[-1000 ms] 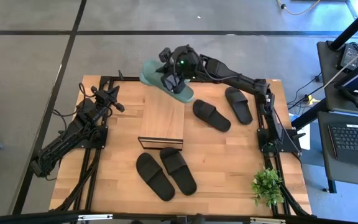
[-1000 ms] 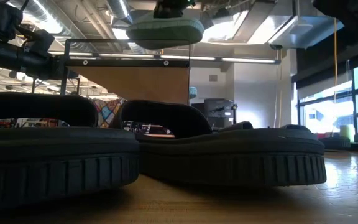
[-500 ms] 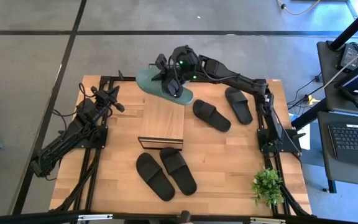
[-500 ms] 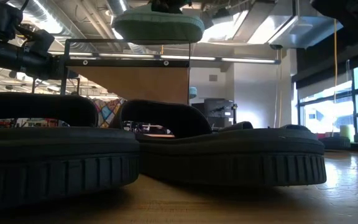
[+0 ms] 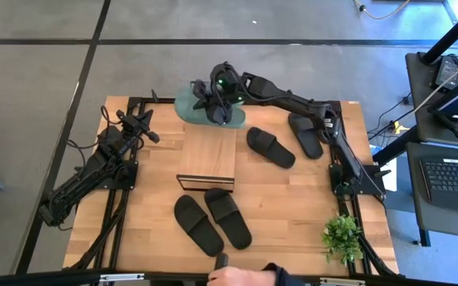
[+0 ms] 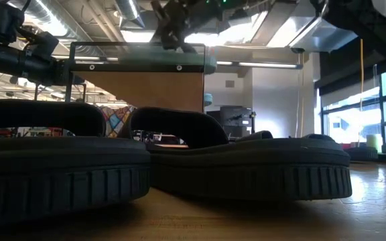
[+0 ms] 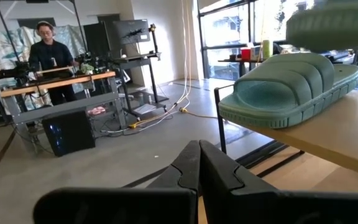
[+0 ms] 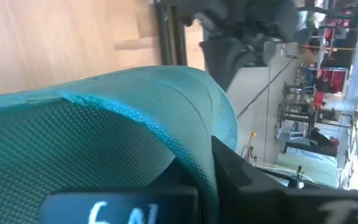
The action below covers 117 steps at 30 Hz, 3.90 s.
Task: Pick and place slides into the shelf
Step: Put the green slide on the shelf
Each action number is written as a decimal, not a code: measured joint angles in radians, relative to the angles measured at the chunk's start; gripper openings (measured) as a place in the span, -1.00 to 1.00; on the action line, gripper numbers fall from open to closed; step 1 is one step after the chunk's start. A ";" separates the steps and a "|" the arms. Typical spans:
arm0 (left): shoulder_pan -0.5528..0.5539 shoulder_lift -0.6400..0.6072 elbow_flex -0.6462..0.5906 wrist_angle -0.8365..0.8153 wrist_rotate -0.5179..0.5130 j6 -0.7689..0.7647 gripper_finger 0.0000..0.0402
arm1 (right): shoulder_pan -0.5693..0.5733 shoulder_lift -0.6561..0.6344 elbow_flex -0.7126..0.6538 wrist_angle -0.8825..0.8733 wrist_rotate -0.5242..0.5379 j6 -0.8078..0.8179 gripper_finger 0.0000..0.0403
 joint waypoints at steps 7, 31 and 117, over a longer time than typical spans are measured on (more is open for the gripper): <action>0.000 0.000 0.000 -0.001 -0.002 0.000 -1.00 | -0.001 0.039 0.000 -0.011 -0.004 -0.029 -0.94; 0.000 0.000 0.000 -0.001 -0.003 0.191 -1.00 | -0.011 0.104 0.000 -0.013 -0.010 -0.050 -0.94; 0.000 0.001 0.000 -0.001 -0.003 0.182 -1.00 | -0.044 0.115 0.000 -0.015 -0.045 -0.070 -0.76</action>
